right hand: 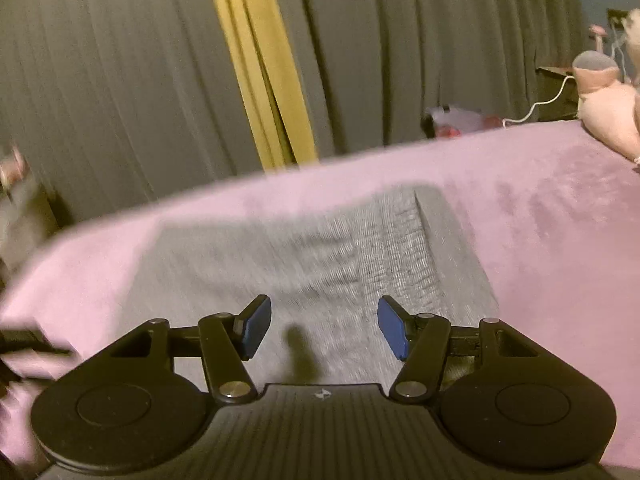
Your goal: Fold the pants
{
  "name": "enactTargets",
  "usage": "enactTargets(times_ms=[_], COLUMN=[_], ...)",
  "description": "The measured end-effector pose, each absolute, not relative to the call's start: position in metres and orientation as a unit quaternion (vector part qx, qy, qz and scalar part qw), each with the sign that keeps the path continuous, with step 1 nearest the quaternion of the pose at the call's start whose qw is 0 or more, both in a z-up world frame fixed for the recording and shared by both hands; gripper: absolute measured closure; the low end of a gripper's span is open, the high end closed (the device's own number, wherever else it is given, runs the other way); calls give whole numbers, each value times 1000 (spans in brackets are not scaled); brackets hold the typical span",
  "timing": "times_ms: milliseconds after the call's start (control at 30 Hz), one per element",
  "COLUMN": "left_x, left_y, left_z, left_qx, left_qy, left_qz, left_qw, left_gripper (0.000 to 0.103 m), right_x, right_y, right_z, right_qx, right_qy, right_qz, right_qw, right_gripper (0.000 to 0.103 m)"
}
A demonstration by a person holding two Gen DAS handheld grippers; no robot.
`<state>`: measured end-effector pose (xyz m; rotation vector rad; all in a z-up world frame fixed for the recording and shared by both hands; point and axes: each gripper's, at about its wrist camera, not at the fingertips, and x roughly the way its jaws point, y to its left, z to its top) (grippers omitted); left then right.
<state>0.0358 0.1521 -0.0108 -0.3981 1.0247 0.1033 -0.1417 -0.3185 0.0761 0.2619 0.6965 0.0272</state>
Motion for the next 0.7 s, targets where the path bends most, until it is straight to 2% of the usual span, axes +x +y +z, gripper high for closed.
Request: enactTargets(times_ms=[133, 167, 200, 333, 467, 533, 700], left_x=[34, 33, 32, 29, 30, 30, 32], left_y=[148, 147, 146, 135, 122, 118, 112], left_z=[-8, -6, -5, 1, 2, 2, 1], left_qx=[-183, -182, -180, -160, -132, -124, -145], left_qy=[480, 476, 472, 460, 461, 464, 472], left_qz=[40, 35, 31, 9, -13, -26, -87], left_qw=[857, 860, 862, 874, 877, 877, 866], left_gripper=[13, 13, 12, 11, 11, 11, 10], right_x=[-146, -149, -151, -153, -131, -123, -119], right_y=[-314, -315, -317, -323, -338, -349, -382], right_z=[82, 86, 89, 91, 60, 47, 49], right_qx=[92, 99, 103, 82, 70, 103, 176], right_qy=[347, 342, 336, 324, 399, 434, 434], right_qz=[7, 7, 7, -13, -46, -49, -35], right_qw=[933, 935, 936, 942, 913, 894, 883], right_gripper=[45, 41, 32, 27, 5, 4, 4])
